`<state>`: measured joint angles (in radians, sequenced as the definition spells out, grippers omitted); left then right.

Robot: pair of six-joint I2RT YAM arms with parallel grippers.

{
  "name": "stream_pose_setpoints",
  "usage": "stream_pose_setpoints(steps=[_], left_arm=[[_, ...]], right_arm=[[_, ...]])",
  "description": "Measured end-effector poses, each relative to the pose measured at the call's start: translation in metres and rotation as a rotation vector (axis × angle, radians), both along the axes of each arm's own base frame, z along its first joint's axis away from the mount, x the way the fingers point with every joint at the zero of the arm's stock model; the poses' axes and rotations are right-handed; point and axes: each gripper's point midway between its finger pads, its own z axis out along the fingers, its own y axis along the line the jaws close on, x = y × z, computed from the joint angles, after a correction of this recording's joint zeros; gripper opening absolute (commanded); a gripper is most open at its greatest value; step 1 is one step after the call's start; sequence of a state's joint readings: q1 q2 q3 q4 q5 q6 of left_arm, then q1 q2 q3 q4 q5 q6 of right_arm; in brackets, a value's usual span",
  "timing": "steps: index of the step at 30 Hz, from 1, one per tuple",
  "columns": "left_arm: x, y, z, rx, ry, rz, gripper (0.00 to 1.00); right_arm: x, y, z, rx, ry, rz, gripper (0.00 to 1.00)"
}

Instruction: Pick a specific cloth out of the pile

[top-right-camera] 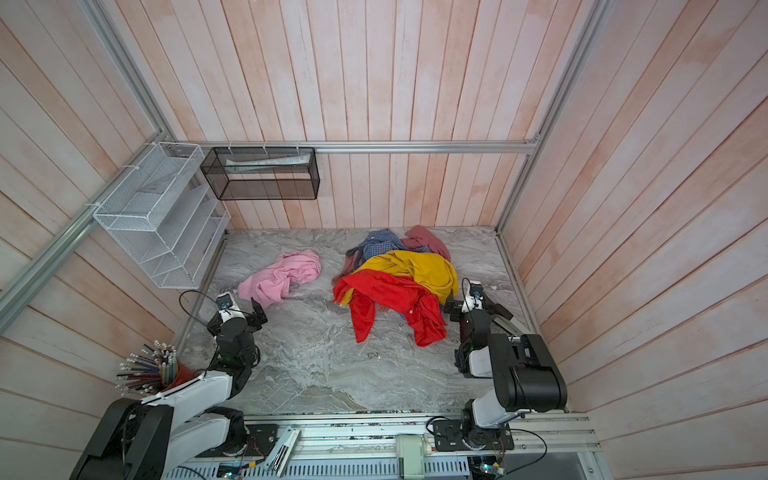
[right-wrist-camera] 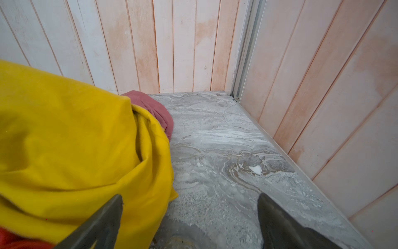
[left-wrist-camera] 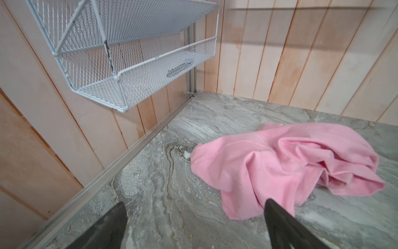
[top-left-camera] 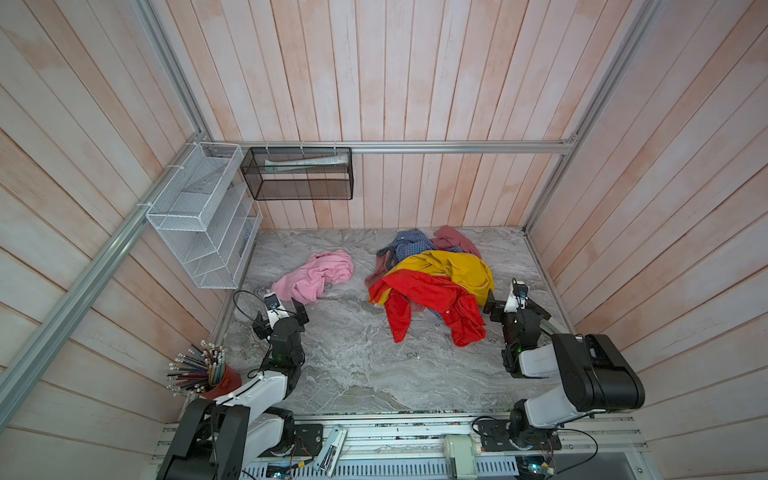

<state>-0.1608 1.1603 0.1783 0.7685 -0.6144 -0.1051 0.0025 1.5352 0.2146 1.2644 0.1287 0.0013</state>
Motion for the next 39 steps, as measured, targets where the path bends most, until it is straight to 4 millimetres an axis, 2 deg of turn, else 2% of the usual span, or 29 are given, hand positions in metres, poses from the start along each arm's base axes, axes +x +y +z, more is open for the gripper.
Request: stream_pose_setpoints(steps=[6, 11, 16, 20, 39], left_arm=[[0.018, -0.002, -0.004, 0.036, -0.016, -0.061, 1.0], [0.034, -0.016, -0.004, 0.028, -0.051, -0.176, 1.0], [0.045, -0.026, -0.027, 0.027, -0.009, -0.239, 1.0], [0.057, -0.015, -0.016, 0.001, -0.039, -0.235, 1.0], [0.059, -0.019, -0.017, -0.015, -0.035, -0.265, 1.0]], right_arm=[[0.003, -0.001, 0.001, 0.01, 0.001, 0.011, 0.98], [0.003, 0.0, -0.001, 0.014, 0.006, 0.016, 0.98], [0.002, 0.001, -0.002, 0.018, 0.012, 0.021, 0.98], [0.002, 0.001, -0.003, 0.019, 0.016, 0.022, 0.98], [0.002, 0.002, -0.004, 0.019, 0.018, 0.024, 0.98]])
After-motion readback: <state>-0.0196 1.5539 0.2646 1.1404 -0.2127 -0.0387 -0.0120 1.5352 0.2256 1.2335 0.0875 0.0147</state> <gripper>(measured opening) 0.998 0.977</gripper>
